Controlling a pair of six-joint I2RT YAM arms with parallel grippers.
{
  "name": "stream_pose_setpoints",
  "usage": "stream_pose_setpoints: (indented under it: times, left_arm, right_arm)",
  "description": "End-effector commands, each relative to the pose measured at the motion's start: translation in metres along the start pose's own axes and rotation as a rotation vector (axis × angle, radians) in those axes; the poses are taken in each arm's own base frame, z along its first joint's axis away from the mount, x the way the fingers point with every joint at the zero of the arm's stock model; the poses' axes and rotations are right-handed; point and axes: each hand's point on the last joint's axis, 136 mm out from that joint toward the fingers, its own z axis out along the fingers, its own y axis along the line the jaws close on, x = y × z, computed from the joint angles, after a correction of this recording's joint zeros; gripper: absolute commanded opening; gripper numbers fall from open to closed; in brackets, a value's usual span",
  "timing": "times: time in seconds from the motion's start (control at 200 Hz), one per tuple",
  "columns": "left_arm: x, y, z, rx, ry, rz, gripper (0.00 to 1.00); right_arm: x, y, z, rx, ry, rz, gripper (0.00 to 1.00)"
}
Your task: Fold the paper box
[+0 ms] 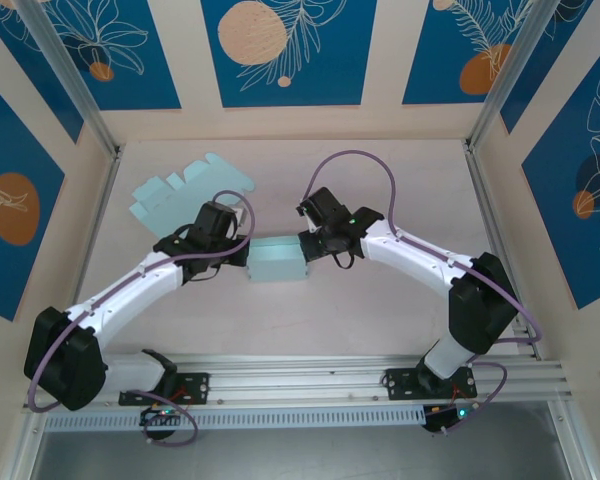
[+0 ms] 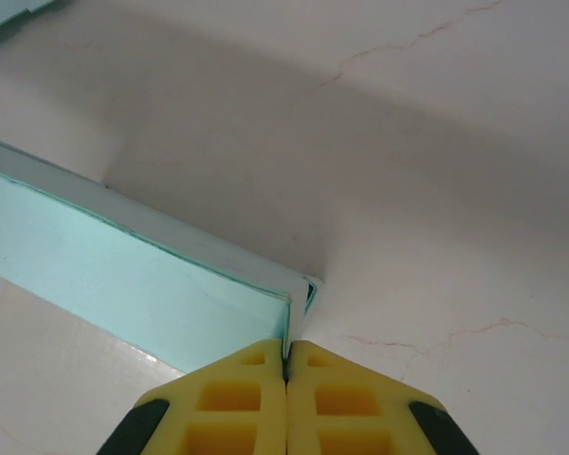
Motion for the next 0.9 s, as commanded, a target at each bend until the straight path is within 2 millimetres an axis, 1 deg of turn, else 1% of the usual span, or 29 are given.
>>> stream_pose_setpoints:
  times: [0.0,0.11,0.27,0.43,0.67,0.765,0.895]
  left_arm:
    - [0.010,-0.011,0.002,0.063,0.018,-0.027,0.05]
    - [0.010,-0.010,0.001,0.072,-0.007,-0.058,0.00]
    - [0.011,-0.014,-0.002,0.107,-0.036,-0.086,0.00]
    - [0.014,-0.009,-0.002,0.091,-0.042,-0.087,0.00]
    - [0.022,-0.008,0.004,0.092,-0.023,-0.090,0.00]
    - [0.023,-0.008,0.006,0.091,-0.021,-0.093,0.00]
    - [0.023,-0.006,0.007,0.079,-0.022,-0.091,0.00]
  right_arm:
    - [-0.001,0.017,0.002,-0.036,0.002,0.027,0.07]
    - [-0.001,0.019,0.003,-0.029,-0.001,0.035,0.07]
    - [-0.001,0.021,0.004,-0.026,-0.014,0.060,0.07]
    - [-0.008,0.026,0.002,-0.044,-0.038,0.098,0.07]
    - [-0.013,0.039,0.005,-0.108,-0.047,0.124,0.07]
    - [-0.012,0.037,0.007,-0.096,-0.044,0.123,0.07]
    - [-0.005,0.030,0.012,-0.058,-0.031,0.118,0.07]
